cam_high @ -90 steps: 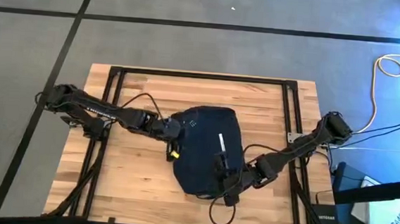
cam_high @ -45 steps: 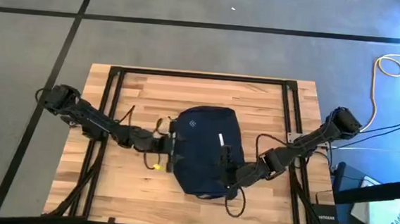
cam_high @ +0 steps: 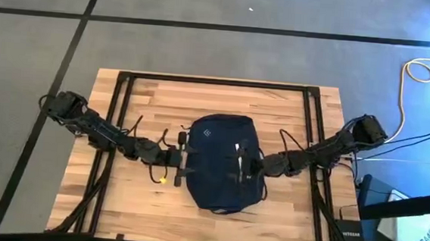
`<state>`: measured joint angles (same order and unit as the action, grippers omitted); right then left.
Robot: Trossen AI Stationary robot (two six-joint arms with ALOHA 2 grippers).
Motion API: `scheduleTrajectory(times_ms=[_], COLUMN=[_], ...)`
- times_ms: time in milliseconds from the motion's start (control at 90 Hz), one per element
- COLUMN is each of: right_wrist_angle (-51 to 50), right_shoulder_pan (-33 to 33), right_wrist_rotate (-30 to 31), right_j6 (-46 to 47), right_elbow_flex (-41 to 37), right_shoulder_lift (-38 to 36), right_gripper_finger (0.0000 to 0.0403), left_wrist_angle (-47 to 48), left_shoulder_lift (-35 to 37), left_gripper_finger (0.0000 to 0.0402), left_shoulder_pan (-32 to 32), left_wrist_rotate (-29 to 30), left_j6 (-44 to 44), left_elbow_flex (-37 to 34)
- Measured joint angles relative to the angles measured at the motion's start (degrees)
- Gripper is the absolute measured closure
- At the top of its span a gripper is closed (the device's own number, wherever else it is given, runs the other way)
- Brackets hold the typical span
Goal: Unpack backpack
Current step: Return to Home Position
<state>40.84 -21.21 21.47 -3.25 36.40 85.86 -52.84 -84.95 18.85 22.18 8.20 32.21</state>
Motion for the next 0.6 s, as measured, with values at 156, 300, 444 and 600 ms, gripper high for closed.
scheduleTrajectory(times_ms=[156, 300, 444, 600], right_wrist_angle=[0.33, 1.80, 2.45, 2.80], right_shoulder_pan=[0.30, 0.72, 0.76, 0.74], right_wrist_rotate=[0.47, 2.12, 2.12, 2.10], right_j6=[0.33, 2.70, 3.24, 4.35], right_elbow_flex=[-0.08, -0.08, -0.08, -0.08], right_shoulder_lift=[0.27, 0.27, 0.27, -0.62], right_gripper_finger=[0.0217, 0.0271, 0.0334, 0.0396], left_wrist_angle=[-0.32, 0.35, 0.66, -0.41], left_shoulder_lift=[0.00, 0.00, 0.00, 0.00], left_gripper_finger=[0.0207, 0.0252, 0.0307, 0.0366], left_shoulder_pan=[-0.02, -0.02, -0.02, 0.73], left_wrist_rotate=[1.24, 2.10, 2.06, 1.26], left_j6=[1.25, 2.27, 0.68, -0.52], left_elbow_flex=[-0.01, 0.00, 0.00, 0.00])
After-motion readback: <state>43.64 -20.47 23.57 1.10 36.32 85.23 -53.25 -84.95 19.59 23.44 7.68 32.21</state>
